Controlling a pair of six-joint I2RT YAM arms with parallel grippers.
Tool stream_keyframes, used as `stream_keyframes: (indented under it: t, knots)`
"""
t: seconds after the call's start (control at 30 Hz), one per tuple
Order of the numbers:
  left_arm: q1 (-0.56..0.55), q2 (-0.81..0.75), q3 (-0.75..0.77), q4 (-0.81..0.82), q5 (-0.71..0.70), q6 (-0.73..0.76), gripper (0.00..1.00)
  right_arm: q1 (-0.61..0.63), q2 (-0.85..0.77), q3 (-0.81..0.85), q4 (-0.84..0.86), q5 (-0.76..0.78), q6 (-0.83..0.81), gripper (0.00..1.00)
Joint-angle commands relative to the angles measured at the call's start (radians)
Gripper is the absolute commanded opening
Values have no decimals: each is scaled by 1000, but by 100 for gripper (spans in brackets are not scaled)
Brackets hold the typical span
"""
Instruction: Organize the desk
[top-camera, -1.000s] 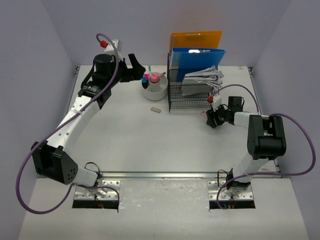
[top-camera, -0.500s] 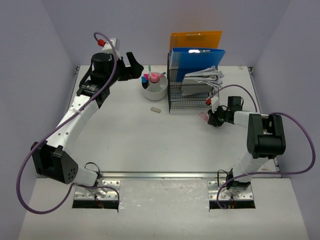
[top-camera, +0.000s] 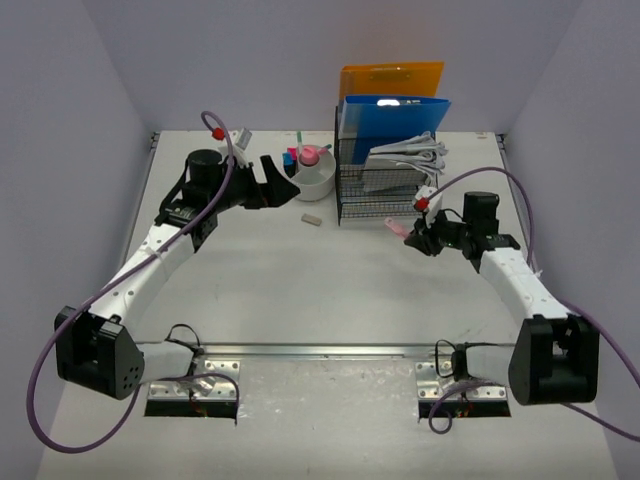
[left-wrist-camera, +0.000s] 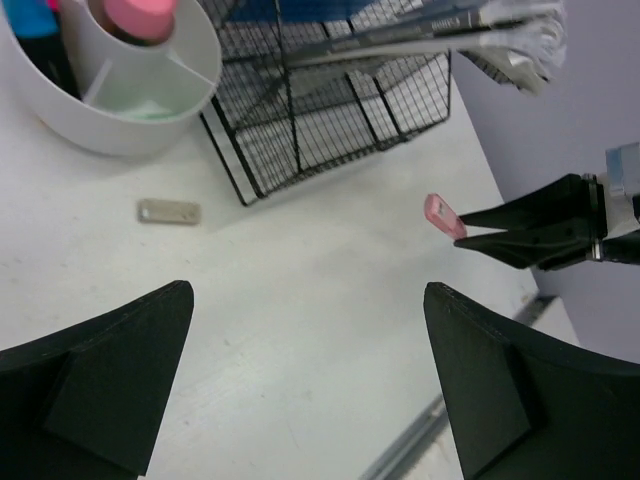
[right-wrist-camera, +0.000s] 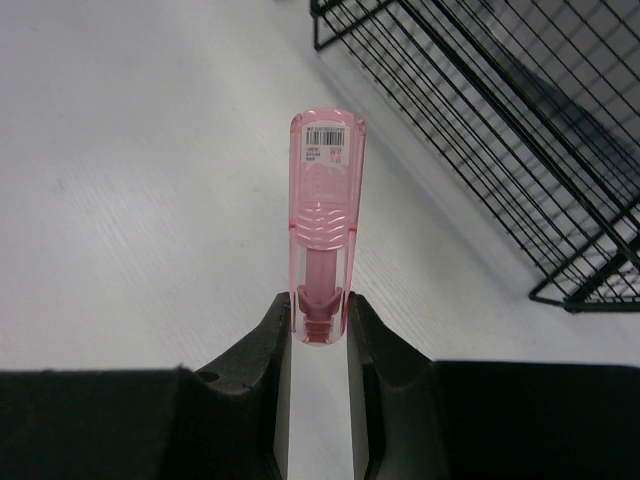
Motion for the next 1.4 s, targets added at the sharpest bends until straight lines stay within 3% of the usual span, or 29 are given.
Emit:
stream_keyframes:
  t: [0.0,0.17,0.33,0.53,0.77,0.97,1.0,1.03,1.1,1.17,1.27,1.37]
  knots:
    - [-17,-30,-38,85,122,-94,98,137,-69,26,57,-14,169,0]
    - [-122,-4,-48,126,117,-138,96,333,-59,94,162,108,317,0]
    - [-151,71,-59,144,152,-202,89,437,-16,170,204,164,368,0]
    - [-153,128,-87,214,215,-256,74,499,-1,195,211,181,370,0]
    - [-152,129,-117,292,282,-306,48,530,15,184,257,184,363,0]
    - [-145,130,-157,377,336,-375,7,542,31,175,300,197,370,1]
    - [-138,132,-158,378,338,-379,2,543,33,176,300,195,372,8]
    - [-132,134,-154,375,338,-377,0,543,36,177,297,194,374,22]
    - [-105,144,-130,320,295,-347,0,543,34,178,285,236,380,68]
    - [-57,177,-78,246,231,-274,0,542,25,172,273,286,382,96]
    - [-29,247,124,30,-44,-8,0,531,-11,139,251,376,367,99]
    - [-25,296,220,37,-243,123,0,512,-36,112,220,429,370,99]
